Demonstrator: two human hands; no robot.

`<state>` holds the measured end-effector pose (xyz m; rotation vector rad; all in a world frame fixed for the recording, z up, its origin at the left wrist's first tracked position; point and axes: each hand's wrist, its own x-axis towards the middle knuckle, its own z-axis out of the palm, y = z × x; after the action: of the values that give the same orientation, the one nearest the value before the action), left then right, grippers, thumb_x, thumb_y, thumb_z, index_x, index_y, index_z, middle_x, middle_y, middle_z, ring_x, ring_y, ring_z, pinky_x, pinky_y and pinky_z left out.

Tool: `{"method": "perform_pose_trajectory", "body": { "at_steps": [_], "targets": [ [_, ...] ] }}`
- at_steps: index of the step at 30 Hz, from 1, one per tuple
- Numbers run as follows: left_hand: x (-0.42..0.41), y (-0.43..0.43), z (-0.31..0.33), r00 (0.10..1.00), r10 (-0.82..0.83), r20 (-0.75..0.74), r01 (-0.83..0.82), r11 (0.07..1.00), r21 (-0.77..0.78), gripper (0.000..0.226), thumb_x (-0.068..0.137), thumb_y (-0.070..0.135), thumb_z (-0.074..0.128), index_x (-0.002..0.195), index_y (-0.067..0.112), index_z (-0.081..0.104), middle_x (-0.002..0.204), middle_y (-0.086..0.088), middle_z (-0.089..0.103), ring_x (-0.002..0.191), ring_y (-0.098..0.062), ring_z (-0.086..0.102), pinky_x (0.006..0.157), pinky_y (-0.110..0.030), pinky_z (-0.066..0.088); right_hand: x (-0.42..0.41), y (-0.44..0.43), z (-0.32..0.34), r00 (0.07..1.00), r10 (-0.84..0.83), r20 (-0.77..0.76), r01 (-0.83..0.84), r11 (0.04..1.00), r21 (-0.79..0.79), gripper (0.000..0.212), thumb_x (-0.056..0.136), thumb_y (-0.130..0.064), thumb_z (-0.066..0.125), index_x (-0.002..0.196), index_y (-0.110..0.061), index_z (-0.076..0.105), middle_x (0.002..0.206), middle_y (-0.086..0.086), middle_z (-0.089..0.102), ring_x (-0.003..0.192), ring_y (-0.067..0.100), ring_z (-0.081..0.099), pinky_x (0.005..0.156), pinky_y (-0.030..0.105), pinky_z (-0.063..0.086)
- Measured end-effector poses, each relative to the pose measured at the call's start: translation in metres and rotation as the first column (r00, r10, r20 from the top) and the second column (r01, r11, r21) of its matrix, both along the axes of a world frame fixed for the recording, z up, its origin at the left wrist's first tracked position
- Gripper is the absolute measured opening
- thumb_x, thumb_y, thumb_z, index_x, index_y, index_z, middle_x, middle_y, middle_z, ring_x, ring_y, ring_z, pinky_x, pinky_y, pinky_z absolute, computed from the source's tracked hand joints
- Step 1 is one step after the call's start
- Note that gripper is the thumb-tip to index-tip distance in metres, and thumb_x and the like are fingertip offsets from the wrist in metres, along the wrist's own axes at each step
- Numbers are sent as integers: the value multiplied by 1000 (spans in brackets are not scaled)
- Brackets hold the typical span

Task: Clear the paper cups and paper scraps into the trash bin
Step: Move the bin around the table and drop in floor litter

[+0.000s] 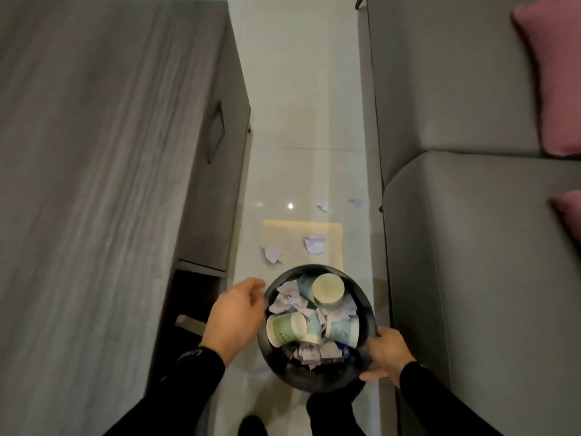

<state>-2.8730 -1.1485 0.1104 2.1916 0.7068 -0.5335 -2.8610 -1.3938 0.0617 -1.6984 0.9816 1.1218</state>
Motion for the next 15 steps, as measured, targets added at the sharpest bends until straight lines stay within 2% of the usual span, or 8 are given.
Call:
{"method": "perform_pose_trajectory", "body": {
  "at_steps": [1,2,5,7,9,12,15],
  "targets": [
    [14,-2,-15,1000,-13,-7,13,1000,13,27,88,18,50,112,19,61,101,-2,71,96,-20,64,87,-28,49,8,-2,-13,1000,31,-1,-31,999,-20,29,87,1,52,115,1,58,112,24,66,99,45,64,74,51,58],
    [29,-5,-30,1000,-27,-10,27,1000,16,29,87,16,50,114,19,60,105,-4,70,98,-21,63,89,-28,47,15,-5,-25,999,51,-5,-51,998,-30,29,87,3,48,114,-1,59,111,23,66,97,45,64,73,52,58],
    [71,-5,-73,998,-51,-38,51,999,-2,32,86,13,49,117,15,59,113,-5,67,104,-23,60,91,-27,43,28,-19,-65,999,18,-46,-18,1000,-1,30,89,5,43,98,-15,63,92,13,71,74,35,70,49,39,59],
    [95,0,-98,998,-22,-62,21,1000,-18,31,87,15,48,117,15,58,114,-6,66,106,-24,59,92,-28,42,36,-23,-83,999,-13,-43,13,1000,-19,30,87,6,48,83,-19,64,79,9,69,64,30,68,43,34,56],
    [110,5,-119,996,9,-86,-13,999,-52,30,88,16,47,115,16,59,114,-5,65,104,-24,59,89,-29,43,43,-24,-97,999,-17,-51,15,999,-50,32,85,8,50,77,-20,63,77,10,67,65,31,66,41,33,55],
    [118,7,-135,993,21,-119,-33,995,-99,28,88,14,45,110,17,60,109,-8,67,99,-26,61,88,-31,47,55,-25,-107,997,-31,-72,23,994,-111,36,86,13,43,79,-17,61,77,15,64,63,35,64,41,36,56],
    [119,10,-147,985,-6,-170,-16,992,-126,27,88,15,44,111,17,60,110,-7,67,100,-25,61,93,-35,48,65,-25,-112,994,-12,-111,-6,986,-164,31,85,15,41,90,-9,61,79,17,64,64,34,63,40,33,55]
  ]
}}
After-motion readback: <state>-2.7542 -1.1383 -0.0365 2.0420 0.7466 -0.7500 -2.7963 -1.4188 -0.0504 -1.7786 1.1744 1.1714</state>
